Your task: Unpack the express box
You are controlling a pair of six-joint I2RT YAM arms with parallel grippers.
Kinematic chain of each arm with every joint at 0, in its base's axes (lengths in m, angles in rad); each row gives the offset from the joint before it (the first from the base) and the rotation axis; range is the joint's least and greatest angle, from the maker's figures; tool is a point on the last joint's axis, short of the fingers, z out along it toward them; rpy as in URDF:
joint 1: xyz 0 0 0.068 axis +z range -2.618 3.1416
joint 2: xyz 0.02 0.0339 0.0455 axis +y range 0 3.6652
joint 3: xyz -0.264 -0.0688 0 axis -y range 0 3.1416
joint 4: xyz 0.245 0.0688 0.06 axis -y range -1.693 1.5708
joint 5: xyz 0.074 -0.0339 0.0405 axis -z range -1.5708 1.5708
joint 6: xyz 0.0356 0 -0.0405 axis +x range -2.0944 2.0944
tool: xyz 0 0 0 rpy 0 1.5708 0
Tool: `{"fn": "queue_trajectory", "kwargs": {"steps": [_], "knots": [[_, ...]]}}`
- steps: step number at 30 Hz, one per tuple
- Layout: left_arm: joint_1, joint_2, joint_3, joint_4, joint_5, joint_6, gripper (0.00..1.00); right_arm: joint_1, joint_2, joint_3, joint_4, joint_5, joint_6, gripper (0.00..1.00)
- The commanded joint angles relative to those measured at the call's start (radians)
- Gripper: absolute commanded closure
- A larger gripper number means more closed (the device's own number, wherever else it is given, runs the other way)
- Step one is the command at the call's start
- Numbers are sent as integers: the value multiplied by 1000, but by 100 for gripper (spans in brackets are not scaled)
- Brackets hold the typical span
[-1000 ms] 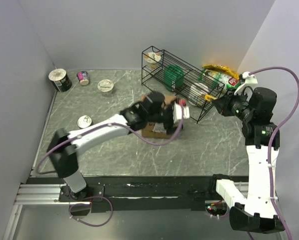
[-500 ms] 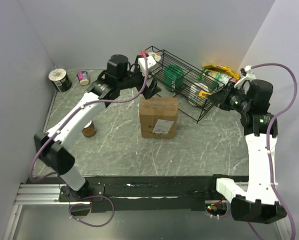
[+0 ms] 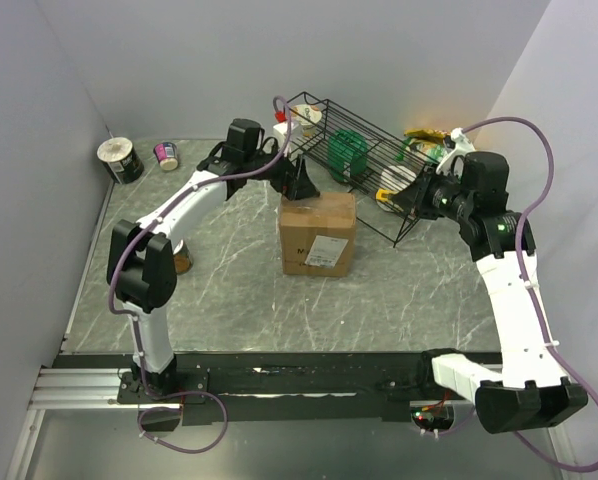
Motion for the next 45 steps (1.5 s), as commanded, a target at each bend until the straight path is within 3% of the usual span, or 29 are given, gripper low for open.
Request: {"fn": "queue_trajectory", "kwargs": {"steps": [1, 5, 14, 18, 19, 23, 27, 31, 36, 45], "knots": [[-3, -48, -26, 56, 70, -68, 1, 3, 23, 38, 36, 0, -11, 100], [17, -126, -158, 49, -18, -114, 3, 3, 60, 38, 68, -26, -2, 100], [80, -258, -387, 34, -206, -304, 35, 21, 160, 108, 111, -65, -19, 100], [88, -303, -424, 60, -197, -388, 36, 64, 178, 140, 121, -16, -66, 100], [88, -308, -425, 68, -190, -402, 36, 70, 183, 140, 130, 4, -79, 100], [85, -308, -392, 69, -173, -376, 14, 76, 195, 150, 157, 7, -93, 100], [103, -300, -353, 54, -179, -307, 4, 75, 192, 151, 171, -2, -108, 100], [140, -268, -264, 89, -103, -251, 1, 58, 200, 179, 179, -20, -160, 100], [136, -197, -142, 129, 39, -253, 1, 3, 238, 237, 182, -204, -218, 100], [28, -68, -48, 46, -82, -154, 1, -11, 327, 349, 73, -266, -281, 100]]}}
